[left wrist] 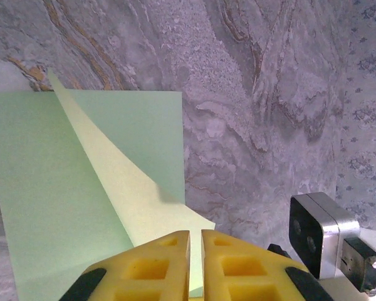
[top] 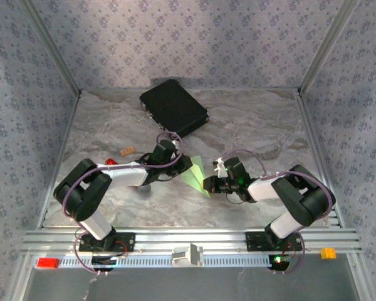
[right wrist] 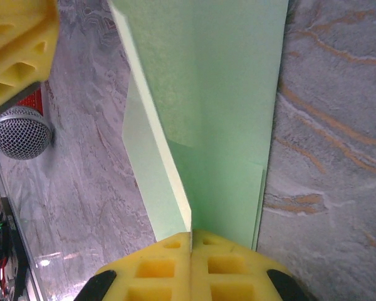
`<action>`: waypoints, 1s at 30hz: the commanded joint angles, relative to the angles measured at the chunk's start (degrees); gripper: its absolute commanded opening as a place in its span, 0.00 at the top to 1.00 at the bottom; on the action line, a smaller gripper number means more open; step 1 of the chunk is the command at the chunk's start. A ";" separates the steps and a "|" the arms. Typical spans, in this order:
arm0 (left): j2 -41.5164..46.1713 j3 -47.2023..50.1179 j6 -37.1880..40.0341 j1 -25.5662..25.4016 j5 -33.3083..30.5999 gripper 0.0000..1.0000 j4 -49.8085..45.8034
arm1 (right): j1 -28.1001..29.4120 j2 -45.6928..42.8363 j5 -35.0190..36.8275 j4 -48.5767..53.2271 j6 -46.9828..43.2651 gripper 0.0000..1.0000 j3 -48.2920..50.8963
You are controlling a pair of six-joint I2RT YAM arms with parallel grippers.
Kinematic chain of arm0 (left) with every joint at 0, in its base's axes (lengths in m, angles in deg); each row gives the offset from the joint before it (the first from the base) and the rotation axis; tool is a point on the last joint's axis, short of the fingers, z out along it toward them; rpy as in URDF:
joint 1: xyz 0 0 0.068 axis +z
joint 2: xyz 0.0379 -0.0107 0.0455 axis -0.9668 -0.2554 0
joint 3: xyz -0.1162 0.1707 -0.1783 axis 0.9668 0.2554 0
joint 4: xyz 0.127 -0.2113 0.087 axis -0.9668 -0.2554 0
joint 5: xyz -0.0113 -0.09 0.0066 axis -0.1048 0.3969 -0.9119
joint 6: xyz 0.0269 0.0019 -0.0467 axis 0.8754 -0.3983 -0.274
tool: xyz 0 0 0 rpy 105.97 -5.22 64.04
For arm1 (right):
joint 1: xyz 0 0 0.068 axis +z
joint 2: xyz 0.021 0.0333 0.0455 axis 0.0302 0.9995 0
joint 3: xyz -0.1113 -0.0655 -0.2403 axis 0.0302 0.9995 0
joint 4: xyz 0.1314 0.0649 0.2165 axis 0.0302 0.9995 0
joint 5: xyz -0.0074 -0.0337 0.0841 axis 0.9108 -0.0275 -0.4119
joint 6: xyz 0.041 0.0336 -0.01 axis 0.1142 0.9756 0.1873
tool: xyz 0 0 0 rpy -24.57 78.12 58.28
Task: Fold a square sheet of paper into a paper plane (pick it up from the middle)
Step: Fourth fold the wing at the center of the table.
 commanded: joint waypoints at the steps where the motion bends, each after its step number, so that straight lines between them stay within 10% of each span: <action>1: -1.73 -0.60 0.04 -0.84 1.76 0.88 2.58 | -0.29 1.32 0.30 -0.05 1.42 0.96 1.18; 30: -8.75 -4.21 0.77 -2.01 4.48 0.89 5.23 | -0.61 0.81 -1.08 2.69 2.13 0.88 -0.47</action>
